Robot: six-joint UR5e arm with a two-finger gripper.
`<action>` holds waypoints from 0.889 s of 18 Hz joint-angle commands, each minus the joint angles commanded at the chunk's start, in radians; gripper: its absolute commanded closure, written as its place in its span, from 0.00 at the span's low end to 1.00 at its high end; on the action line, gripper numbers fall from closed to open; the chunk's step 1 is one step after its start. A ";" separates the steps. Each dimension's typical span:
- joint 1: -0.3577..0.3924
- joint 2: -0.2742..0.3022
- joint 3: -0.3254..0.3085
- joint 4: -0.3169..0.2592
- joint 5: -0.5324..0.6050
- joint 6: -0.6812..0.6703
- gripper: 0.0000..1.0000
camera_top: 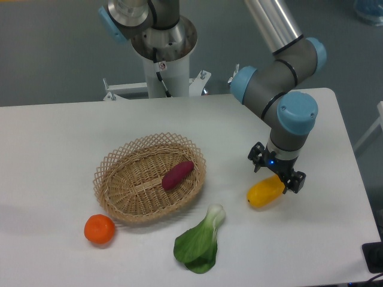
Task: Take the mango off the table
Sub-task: 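Lower the open gripper down over the yellow mango, then close the gripper fingers around the yellow mango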
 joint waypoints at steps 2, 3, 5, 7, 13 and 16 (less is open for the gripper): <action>-0.011 -0.015 0.000 0.032 0.002 0.002 0.00; -0.015 -0.021 0.000 0.046 0.002 0.002 0.00; -0.022 -0.025 -0.003 0.048 0.008 0.002 0.00; -0.022 -0.025 -0.009 0.049 0.008 0.003 0.00; -0.023 -0.028 -0.037 0.063 0.015 0.020 0.00; -0.037 -0.034 -0.049 0.097 0.052 0.020 0.00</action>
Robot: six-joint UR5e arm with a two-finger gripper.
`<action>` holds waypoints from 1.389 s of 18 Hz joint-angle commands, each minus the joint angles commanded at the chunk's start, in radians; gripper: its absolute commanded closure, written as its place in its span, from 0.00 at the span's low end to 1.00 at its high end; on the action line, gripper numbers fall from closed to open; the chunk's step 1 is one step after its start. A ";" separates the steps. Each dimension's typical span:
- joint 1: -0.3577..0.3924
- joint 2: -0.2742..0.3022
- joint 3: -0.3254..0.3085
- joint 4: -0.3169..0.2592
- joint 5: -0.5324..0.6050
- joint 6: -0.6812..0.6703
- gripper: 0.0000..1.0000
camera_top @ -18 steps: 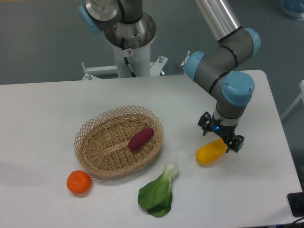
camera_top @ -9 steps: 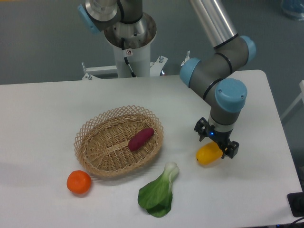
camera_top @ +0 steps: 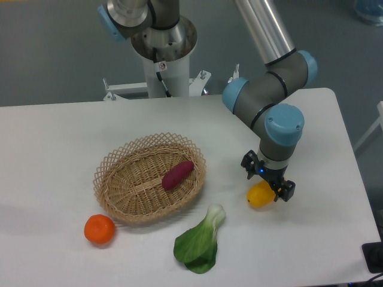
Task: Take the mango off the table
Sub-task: 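Close the gripper fingers around the yellow mango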
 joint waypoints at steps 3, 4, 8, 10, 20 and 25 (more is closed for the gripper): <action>-0.012 -0.006 -0.015 0.029 0.017 -0.008 0.00; -0.014 -0.006 -0.018 0.029 0.017 -0.011 0.00; -0.014 -0.008 -0.023 0.032 0.035 -0.012 0.01; -0.028 -0.014 -0.021 0.032 0.055 -0.023 0.24; -0.026 -0.002 -0.002 0.057 0.057 -0.077 0.49; 0.004 0.041 0.014 0.048 0.051 -0.072 0.49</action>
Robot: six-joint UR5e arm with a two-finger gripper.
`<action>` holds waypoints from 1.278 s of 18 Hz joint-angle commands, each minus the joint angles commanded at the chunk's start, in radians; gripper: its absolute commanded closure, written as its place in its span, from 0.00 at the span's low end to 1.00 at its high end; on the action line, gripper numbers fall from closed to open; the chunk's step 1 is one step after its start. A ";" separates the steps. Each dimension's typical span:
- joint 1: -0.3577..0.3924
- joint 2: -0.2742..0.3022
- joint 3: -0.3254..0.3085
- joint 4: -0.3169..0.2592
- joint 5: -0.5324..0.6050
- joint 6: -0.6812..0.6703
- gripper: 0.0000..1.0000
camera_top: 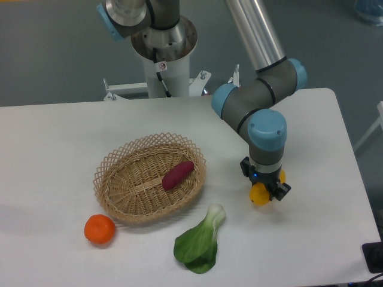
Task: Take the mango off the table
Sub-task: 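Close the gripper fingers around the yellow mango, then lift the grasped mango up off the table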
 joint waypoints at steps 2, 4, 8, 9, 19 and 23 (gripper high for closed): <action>0.023 0.008 0.018 -0.021 -0.043 -0.002 0.49; 0.028 0.020 0.043 -0.079 -0.054 -0.002 0.49; 0.035 0.017 0.147 -0.248 -0.063 -0.003 0.48; 0.043 0.014 0.173 -0.285 -0.077 -0.003 0.48; 0.075 -0.008 0.311 -0.459 -0.100 0.006 0.47; 0.089 -0.017 0.322 -0.459 -0.101 0.012 0.45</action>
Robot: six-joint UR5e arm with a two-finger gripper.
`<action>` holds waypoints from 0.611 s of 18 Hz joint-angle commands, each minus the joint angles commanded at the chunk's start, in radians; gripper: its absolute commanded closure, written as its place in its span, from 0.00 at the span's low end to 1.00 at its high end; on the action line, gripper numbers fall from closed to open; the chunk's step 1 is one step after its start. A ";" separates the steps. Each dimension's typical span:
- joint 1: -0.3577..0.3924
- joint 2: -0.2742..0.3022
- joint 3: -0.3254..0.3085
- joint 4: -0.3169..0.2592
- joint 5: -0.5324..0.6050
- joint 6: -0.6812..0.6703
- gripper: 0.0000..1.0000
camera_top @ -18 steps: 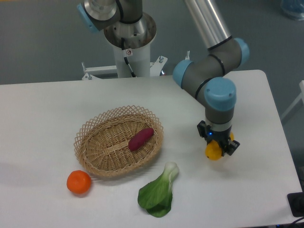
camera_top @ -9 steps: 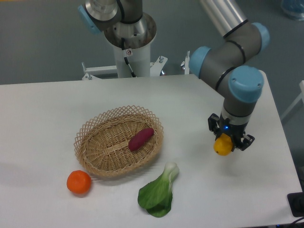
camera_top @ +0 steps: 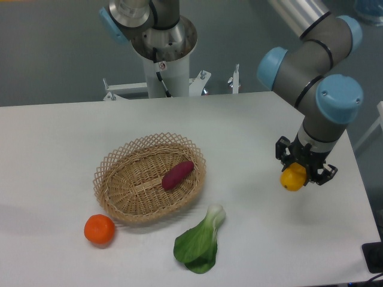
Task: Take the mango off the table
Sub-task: 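Lift the grasped mango up off the table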
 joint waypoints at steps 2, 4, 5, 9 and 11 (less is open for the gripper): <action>0.000 0.000 -0.002 0.002 0.000 0.000 0.44; 0.000 0.000 0.000 0.002 0.005 0.000 0.44; -0.002 -0.002 0.000 0.002 0.006 0.000 0.44; -0.006 -0.002 -0.002 0.002 0.015 0.000 0.43; -0.006 -0.002 -0.002 0.003 0.020 0.000 0.43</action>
